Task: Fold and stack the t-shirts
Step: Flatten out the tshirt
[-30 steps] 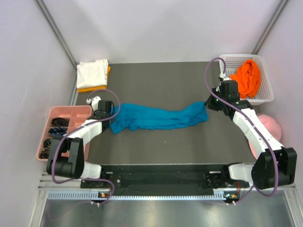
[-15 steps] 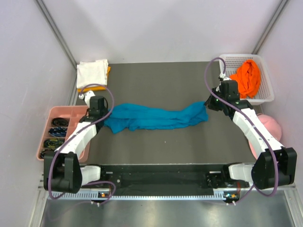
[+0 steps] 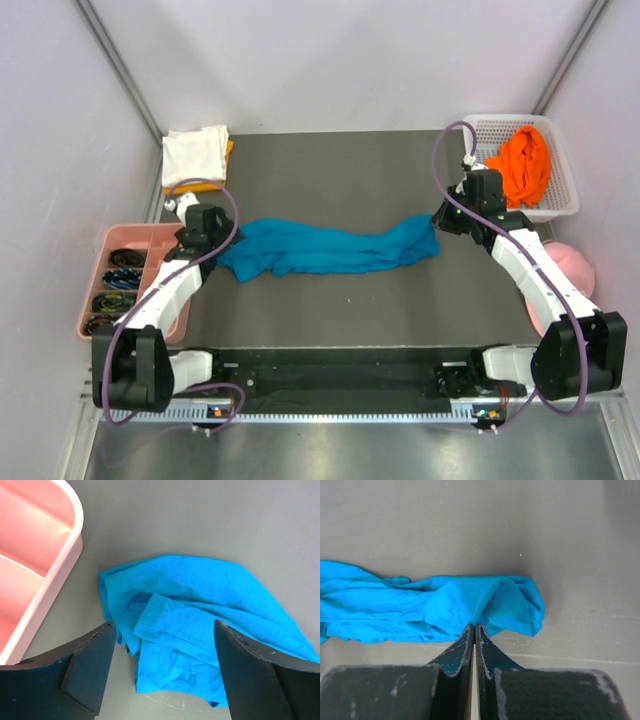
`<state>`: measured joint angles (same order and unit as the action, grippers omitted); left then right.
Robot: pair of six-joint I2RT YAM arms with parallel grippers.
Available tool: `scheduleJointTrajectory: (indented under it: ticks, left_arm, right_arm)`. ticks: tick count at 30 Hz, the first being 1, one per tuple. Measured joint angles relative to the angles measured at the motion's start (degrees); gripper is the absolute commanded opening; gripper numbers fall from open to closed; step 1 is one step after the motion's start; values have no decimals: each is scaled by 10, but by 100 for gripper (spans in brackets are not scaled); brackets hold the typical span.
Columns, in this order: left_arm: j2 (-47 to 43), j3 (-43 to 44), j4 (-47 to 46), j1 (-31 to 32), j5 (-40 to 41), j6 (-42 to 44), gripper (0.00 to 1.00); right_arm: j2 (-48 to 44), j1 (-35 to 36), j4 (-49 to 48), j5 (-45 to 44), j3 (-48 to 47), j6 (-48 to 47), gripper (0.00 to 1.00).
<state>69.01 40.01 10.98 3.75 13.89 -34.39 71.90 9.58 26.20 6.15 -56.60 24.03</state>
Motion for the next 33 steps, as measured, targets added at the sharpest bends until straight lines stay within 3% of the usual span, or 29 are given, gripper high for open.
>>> scheduleJointTrajectory:
  ticks: [8, 18, 23, 33]
  left_arm:
    - [-54, -54, -41, -48, -82, -9, 87]
    - [-32, -170, -163, -87, -220, -50, 82]
    - [-30, -172, -191, -92, -234, -49, 77]
    - [-68, -145, -159, -115, -230, -28, 77]
  right_arm:
    - [0, 0, 0, 5, 0, 0, 0]
    - [0, 0, 0, 9, 0, 0, 0]
    - [2, 0, 0, 9, 0, 0, 0]
    - [8, 0, 0, 11, 0, 0, 0]
